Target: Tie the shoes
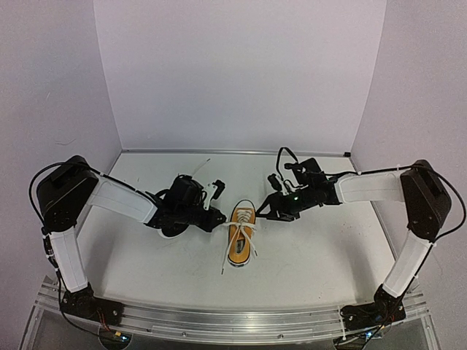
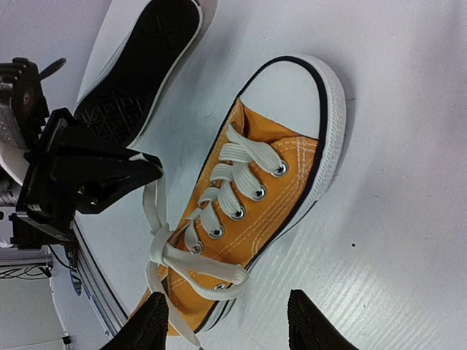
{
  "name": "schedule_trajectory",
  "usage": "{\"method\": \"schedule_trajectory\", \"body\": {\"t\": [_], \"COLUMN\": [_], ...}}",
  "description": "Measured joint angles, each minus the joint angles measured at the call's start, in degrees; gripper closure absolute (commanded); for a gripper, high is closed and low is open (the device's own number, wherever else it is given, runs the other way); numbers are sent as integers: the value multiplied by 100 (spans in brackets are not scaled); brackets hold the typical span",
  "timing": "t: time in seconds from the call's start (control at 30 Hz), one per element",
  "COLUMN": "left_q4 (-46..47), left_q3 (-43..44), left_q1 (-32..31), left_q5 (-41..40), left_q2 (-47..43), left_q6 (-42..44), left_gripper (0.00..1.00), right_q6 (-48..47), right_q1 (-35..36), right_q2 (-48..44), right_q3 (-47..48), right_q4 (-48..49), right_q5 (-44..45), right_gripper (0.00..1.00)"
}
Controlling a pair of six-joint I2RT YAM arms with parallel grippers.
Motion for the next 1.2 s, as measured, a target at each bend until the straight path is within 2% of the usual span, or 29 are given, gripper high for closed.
{"method": "schedule_trajectory", "body": {"t": [0.1, 0.23, 0.37, 0.57, 0.73, 0.9, 1.1, 1.2], "left_q4": [-3, -2, -293, -520, -559, -679, -694, -693], "left_q3": [16, -36, -246, -246, -358, -531, -543, -551], "left_q1": [0, -2, -74, -217, -227, -223, -223, -223], "left_q5": [1, -68, -405, -762, -851, -861, -909, -947], "left_q2": [0, -85, -764, -1810, -1919, -1919, -1919, -1922], "left_q6": [53, 133, 383, 610, 557, 475, 403, 394], "left_gripper": [75, 52, 42, 34, 33, 33, 33, 33], "right_q6": [7, 48, 75, 126, 153, 147, 144, 126], "right_q1": [15, 17, 17, 34, 502, 948, 955, 955], "right_q2": [246, 357, 309, -447, -892, -672, -139, -69], "right_q3": [97, 101, 74, -630, -872, -870, -868, -864], "right_q4": [58, 54, 82, 128, 130, 183, 183, 184], "right_q5": [-143, -251, -287, -365, -340, -236, -80, -35], "right_gripper": [47, 41, 41, 42, 43, 49, 51, 56]}}
